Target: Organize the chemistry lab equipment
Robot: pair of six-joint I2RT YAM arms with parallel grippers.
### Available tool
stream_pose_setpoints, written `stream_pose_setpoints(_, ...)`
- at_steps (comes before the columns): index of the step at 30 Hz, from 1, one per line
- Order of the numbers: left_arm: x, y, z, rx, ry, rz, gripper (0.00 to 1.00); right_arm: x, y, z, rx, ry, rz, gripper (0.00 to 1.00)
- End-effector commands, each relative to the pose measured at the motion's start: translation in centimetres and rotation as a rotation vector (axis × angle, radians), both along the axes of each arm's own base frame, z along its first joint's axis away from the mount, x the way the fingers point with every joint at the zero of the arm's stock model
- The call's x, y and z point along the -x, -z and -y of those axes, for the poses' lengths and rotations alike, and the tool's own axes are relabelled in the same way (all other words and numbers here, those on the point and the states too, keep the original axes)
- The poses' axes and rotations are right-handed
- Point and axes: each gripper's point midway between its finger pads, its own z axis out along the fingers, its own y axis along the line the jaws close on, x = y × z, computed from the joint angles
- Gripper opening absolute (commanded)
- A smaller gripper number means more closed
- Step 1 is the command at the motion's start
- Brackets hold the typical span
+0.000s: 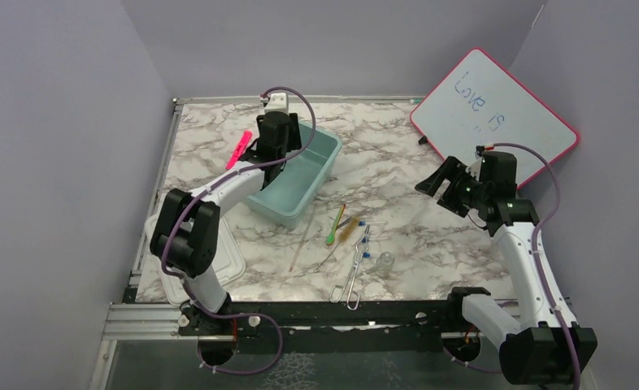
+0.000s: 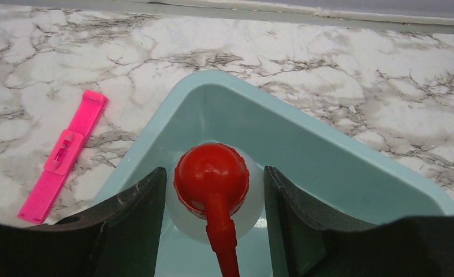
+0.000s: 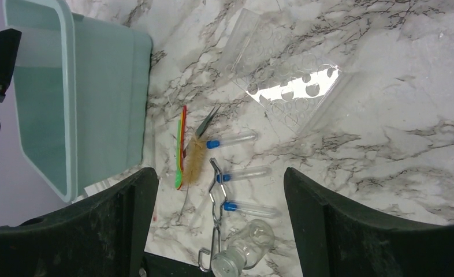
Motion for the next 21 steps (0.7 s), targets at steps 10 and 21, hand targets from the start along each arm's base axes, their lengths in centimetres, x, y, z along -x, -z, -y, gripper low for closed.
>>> stream_pose_setpoints(10, -2.8, 3.6, 0.9, -0.003, -0.019, 0.032, 0.31, -0.4, 1.3, -0.8, -0.042, -0.048, -0.026, 0.84)
stream_pose_setpoints(21, -2.1, 4.3, 0.8, -0.039, -0.012, 0.024, 0.65, -0.1, 1.1, -0.7, -0.029, -0.047, -0.017, 0.85)
